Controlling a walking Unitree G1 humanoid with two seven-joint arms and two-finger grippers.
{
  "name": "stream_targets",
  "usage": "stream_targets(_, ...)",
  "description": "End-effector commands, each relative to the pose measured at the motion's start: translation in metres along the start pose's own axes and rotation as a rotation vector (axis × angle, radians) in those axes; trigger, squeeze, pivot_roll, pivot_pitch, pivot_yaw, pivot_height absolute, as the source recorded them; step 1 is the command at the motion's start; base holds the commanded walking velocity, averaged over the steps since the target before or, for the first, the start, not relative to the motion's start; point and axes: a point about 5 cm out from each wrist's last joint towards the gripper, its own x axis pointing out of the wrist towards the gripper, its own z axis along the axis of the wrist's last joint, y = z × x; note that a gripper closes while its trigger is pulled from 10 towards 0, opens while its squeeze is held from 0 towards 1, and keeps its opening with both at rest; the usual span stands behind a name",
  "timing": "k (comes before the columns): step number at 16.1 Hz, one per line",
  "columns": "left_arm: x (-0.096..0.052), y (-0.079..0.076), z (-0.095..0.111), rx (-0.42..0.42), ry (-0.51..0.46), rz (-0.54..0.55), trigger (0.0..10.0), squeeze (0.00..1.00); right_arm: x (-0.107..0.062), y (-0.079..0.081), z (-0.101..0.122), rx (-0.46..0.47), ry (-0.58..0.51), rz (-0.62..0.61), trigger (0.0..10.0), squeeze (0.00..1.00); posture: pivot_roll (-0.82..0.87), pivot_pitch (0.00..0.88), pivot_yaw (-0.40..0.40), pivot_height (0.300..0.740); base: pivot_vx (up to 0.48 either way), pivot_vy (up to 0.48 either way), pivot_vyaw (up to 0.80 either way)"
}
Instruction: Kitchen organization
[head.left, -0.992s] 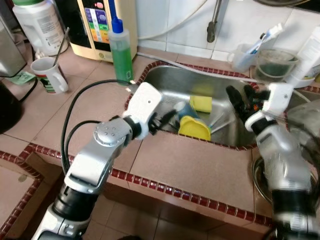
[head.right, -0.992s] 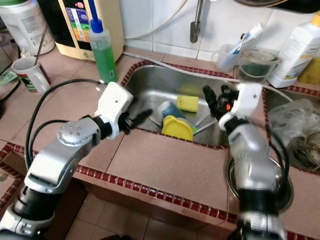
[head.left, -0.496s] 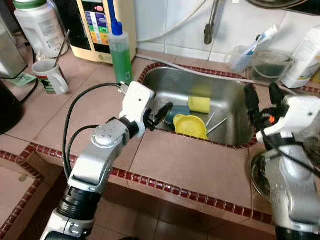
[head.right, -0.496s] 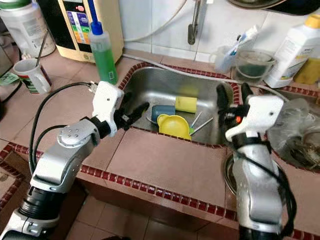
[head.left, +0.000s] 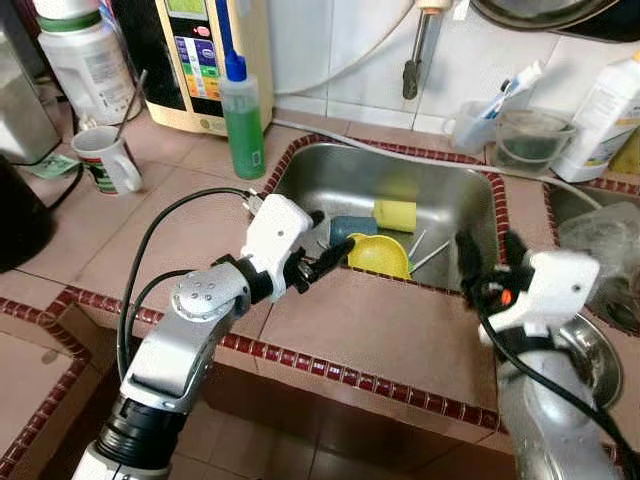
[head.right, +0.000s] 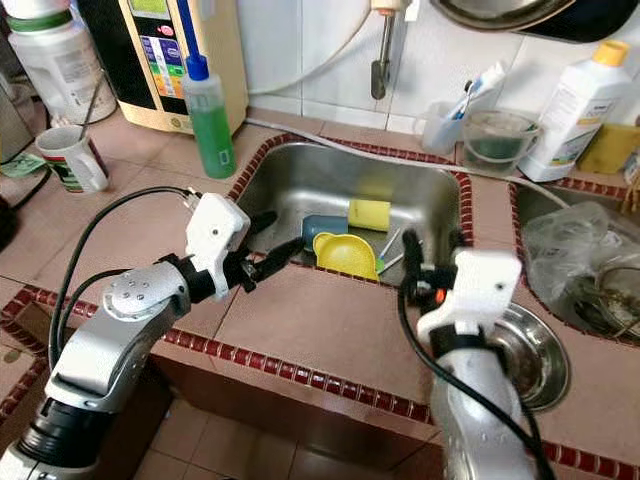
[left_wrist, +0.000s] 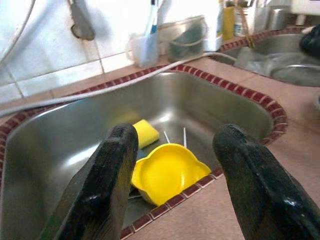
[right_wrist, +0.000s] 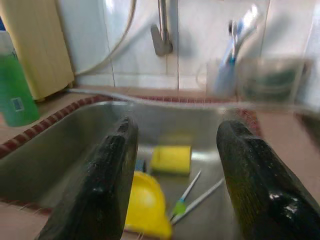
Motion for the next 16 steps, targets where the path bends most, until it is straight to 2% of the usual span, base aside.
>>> stream_targets(1, -0.001, -0.002, 0.004, 0.027, -0.014, -0.022, 10.0, 0.00, -0.003, 0.002, 0.003, 0.026, 0.007, 0.001, 10.0, 0.00, -0.07, 0.061, 0.006, 0.740, 0.000, 0.000, 0.00)
stream_targets(3, -0.005, 0.000, 0.004, 0.036, -0.005, -0.053, 10.0, 0.00, -0.014, -0.002, -0.007, 0.074, 0.107, -0.054, 10.0, 0.00, -0.07, 0.069, 0.012, 0.740, 0.000, 0.000, 0.00)
stream_targets(6, -0.007, -0.001, 0.004, 0.034, -0.005, -0.090, 10.0, 0.00, -0.032, -0.003, -0.010, 0.063, 0.142, -0.047, 10.0, 0.00, -0.08, 0.079, 0.022, 0.740, 0.000, 0.000, 0.00)
stream_targets(8, -0.007, -0.001, 0.002, 0.037, 0.000, -0.103, 10.0, 0.00, -0.042, -0.005, -0.011, 0.081, 0.161, -0.092, 10.0, 0.00, -0.09, 0.083, 0.035, 0.740, 0.000, 0.000, 0.00)
stream_targets(11, -0.005, -0.001, 0.003, 0.044, 0.000, -0.120, 10.0, 0.00, -0.047, -0.004, -0.009, 0.086, 0.163, -0.134, 10.0, 0.00, -0.11, 0.086, 0.052, 0.740, 0.000, 0.000, 0.00)
stream_targets(14, -0.002, 0.001, 0.007, 0.053, -0.007, -0.136, 10.0, 0.00, -0.053, -0.007, -0.016, 0.125, 0.221, -0.189, 10.0, 0.00, -0.11, 0.089, 0.063, 0.740, 0.000, 0.000, 0.00)
stream_targets(16, -0.002, 0.001, 0.007, 0.057, -0.010, -0.140, 10.0, 0.00, -0.047, -0.011, -0.019, 0.159, 0.241, -0.198, 10.0, 0.00, -0.10, 0.087, 0.062, 0.740, 0.000, 0.000, 0.00)
